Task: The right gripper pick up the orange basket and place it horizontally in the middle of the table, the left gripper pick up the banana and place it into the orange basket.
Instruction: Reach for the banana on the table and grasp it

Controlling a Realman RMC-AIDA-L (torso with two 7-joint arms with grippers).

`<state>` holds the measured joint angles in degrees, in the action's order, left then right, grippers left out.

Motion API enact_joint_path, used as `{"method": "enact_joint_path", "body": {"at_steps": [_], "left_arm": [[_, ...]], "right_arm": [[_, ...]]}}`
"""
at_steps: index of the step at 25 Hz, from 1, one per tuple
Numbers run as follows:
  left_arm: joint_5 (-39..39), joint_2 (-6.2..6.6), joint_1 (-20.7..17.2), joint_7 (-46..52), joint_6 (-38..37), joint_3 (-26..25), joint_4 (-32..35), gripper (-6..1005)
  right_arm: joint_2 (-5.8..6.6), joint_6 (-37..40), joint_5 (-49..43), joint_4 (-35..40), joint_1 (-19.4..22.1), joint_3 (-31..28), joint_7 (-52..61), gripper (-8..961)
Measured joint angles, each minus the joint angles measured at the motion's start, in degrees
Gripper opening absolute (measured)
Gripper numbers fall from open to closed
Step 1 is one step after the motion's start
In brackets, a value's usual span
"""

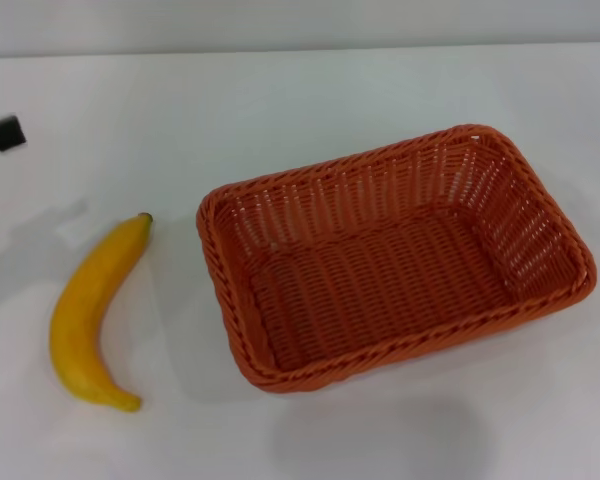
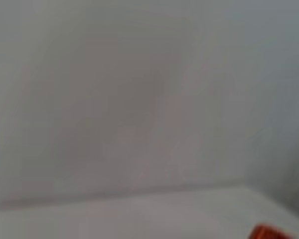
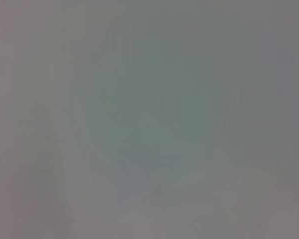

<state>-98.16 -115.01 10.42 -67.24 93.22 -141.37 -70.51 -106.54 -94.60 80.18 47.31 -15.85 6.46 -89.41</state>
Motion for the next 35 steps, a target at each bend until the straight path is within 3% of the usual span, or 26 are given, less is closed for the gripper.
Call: {"method": "enact_joint_path", "body": {"at_steps": [3,7,13,19,25,27,35], "left_arm": [[-11.2,1.24,3.6,9.0,1.2,0.1,-3.1,580],[-22.1,2.33,9.1,16.6,5.1,0.5,-3.2,577],[-35.2,3.43,16.5,26.3,9.6,0.9,-3.3,574],[-45.3,3.76,21.0,32.4,9.6,8.4,-2.9,571],[-51.9,2.83,25.0,34.4,8.3,11.7,0.6,567],[-56.0,1.57,27.3,34.5,6.8,12.0,4.2,566],[-61.0,-0.79,29.1,35.7,3.4,14.0,7.8,561]], "right_arm": [[0.40,0.7,1.1,-1.2,0.1,-1.7,-4.5,646],[-0.97,4.1,2.1,-1.4,0.4,-3.1,-8.3,647],[-1.50,7.9,2.3,-1.9,0.4,-3.3,-9.6,647],[-1.52,9.0,2.4,-3.1,0.5,-3.4,-11.1,647],[-1.79,10.0,3.6,-3.8,0.6,-3.5,-11.7,648],[-1.93,10.4,3.8,-3.8,0.6,-3.5,-11.7,648],[-2.17,11.0,3.8,-3.8,0.4,-3.6,-11.7,646]]}}
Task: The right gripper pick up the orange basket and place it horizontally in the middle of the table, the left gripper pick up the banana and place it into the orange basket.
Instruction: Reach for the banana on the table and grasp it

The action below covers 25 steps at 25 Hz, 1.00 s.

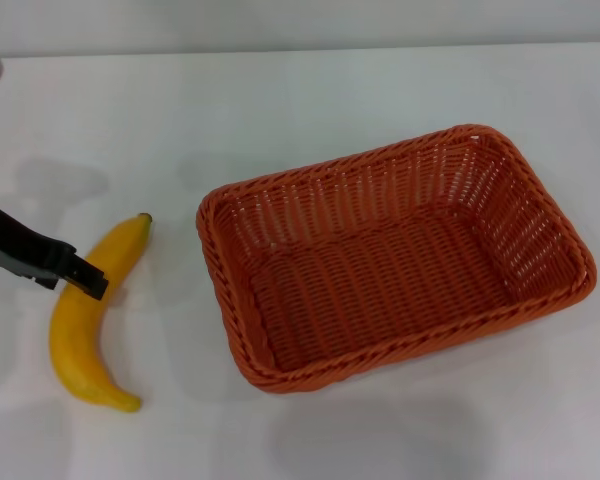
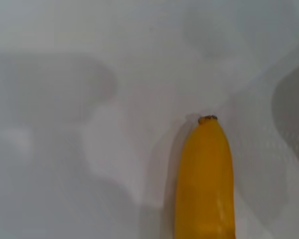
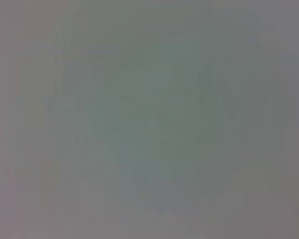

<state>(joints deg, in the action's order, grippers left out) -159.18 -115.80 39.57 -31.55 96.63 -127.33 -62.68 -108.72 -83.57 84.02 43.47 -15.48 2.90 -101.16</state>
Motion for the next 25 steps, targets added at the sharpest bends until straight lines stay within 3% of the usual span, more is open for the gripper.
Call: {"method": "enact_joint_path", "body": {"at_steps": [7,25], "left_arm": [[-0.7,-0.72,0.2,0.3,-2.8,0.1,4.3,557],[-0.3,-0.90,-0.3,-0.2,-7.2,-0.4,7.0,547]], "right_arm": [[-0.11,-0.1,0.3,0.0,-0.2,0.0,0.5,647],[-0.16,0.1,1.8,0.1,0.0,0.1,1.3,646]]}}
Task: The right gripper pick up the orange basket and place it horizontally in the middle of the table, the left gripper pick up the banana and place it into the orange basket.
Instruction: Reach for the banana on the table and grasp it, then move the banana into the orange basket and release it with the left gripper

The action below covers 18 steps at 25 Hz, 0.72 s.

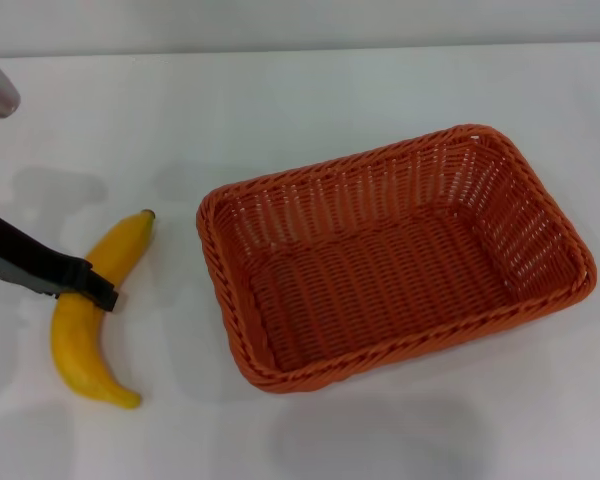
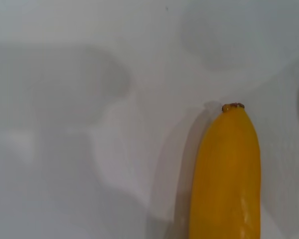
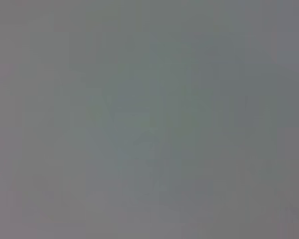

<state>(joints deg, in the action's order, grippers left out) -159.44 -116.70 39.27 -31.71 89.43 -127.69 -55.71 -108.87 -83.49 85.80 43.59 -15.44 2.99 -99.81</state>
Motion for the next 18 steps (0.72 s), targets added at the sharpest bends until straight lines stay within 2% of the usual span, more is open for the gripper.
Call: {"method": "enact_joint_path", "body": {"at_steps": [4,6,10,13,15,18], "left_arm": [[1.0,0.19,0.0,-0.4,0.3,-0.2,-0.6,545],[2.3,0.93,0.0,-0.8,1.4,-0.5,-1.6,540],[7.4,4.15,-0.1,-2.9,7.8,-2.9,-6.0,523],[11.7,7.33,2.0,-6.2,15.8,-5.0,-10.0,520],[12.6,8.67,4.2,-7.4,20.1,-5.4,-12.0,520],[12.2,9.54,9.2,-8.2,24.6,-5.3,-13.1,521]], "right_arm": [[-0.08,0.0,0.8,0.0,0.3,0.0,0.1,646],[-0.11,-0.1,1.3,0.0,0.5,0.0,0.1,646],[-0.19,-0.3,2.0,0.2,0.8,-0.1,0.1,646],[-0.20,-0.3,2.2,0.5,0.8,-0.1,0.2,646],[-0.20,-0.3,2.3,0.6,0.8,-0.1,0.2,646],[-0.20,-0.4,2.8,0.6,0.7,0.0,0.2,646]]}}
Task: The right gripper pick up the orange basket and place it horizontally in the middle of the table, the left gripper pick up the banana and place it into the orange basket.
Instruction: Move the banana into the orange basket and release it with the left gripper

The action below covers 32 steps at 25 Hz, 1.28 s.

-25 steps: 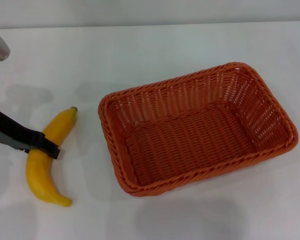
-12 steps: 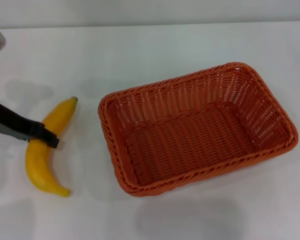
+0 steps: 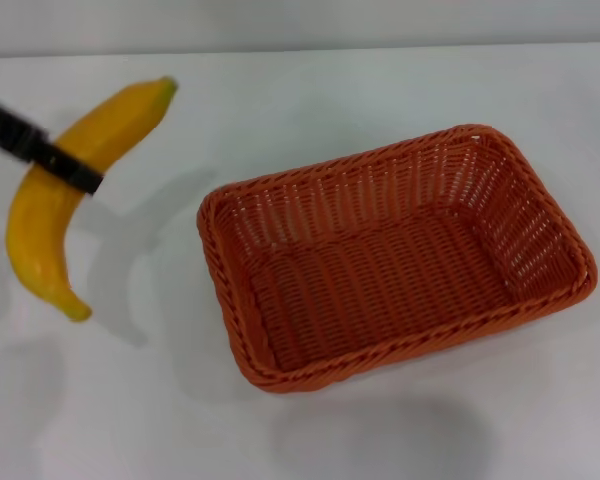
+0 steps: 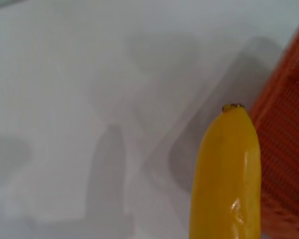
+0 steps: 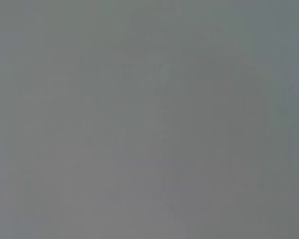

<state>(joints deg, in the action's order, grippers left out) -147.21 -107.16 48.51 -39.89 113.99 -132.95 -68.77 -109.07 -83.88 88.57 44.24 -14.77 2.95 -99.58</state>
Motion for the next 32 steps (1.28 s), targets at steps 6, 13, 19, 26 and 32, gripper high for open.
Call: {"method": "enact_joint_path", "body": {"at_steps": [6,13,19,26,32], "left_arm": [[-0.1,-1.40,10.9,0.4,-0.3,0.5,3.9,523],[-0.1,-5.59,21.9,1.0,-8.7,6.7,14.7,526],[-0.5,-10.94,23.9,1.9,-15.0,16.8,16.3,527],[3.5,-11.94,22.1,4.0,-23.6,24.8,19.9,530],[7.8,-12.03,20.3,2.5,-25.8,26.4,20.0,532]], "right_arm": [[-0.23,-0.2,0.2,0.1,-0.5,0.4,0.0,647],[-0.26,-0.8,0.2,0.1,-0.5,0.3,0.0,647],[-0.19,-1.0,0.2,0.2,-0.7,0.3,0.0,647],[-0.25,-1.4,0.2,0.2,-0.7,0.5,0.0,647],[-0.35,-1.5,0.1,0.2,-0.6,0.5,0.0,647]]}}
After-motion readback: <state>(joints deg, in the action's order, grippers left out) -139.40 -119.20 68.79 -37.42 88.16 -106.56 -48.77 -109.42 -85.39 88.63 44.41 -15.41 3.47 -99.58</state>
